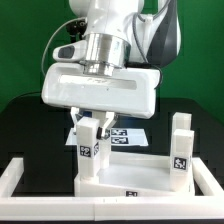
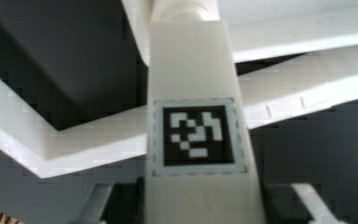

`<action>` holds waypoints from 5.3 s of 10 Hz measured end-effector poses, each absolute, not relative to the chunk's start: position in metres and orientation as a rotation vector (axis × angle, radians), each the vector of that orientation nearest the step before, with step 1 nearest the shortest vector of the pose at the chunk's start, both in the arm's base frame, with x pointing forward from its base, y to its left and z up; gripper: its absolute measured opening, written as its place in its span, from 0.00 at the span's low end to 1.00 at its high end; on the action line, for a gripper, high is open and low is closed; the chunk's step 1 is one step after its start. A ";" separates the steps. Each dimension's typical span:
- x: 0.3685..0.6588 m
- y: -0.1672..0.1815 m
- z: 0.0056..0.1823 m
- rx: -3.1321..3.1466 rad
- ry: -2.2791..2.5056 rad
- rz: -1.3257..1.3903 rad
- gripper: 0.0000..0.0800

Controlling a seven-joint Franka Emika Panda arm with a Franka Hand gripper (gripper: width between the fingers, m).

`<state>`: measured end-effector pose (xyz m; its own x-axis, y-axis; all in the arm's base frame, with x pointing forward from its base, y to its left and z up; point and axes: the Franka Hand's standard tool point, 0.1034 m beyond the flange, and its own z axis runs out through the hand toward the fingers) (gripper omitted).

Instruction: Assemble desk

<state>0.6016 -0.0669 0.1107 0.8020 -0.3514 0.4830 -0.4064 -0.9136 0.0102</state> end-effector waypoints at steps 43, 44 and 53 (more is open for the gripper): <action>0.613 -0.071 0.124 2.590 -1.840 0.073 0.36; 0.614 -0.064 0.124 2.503 -1.966 0.071 0.36; 0.629 -0.051 0.127 2.405 -2.136 0.114 0.59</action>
Offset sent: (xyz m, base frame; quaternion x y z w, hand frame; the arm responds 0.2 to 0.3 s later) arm -0.0199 0.0123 -0.0067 0.0177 0.0276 0.0357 0.9988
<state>0.6294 -0.0508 0.1269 0.1179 -0.9930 0.0017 -0.9876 -0.1175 -0.1043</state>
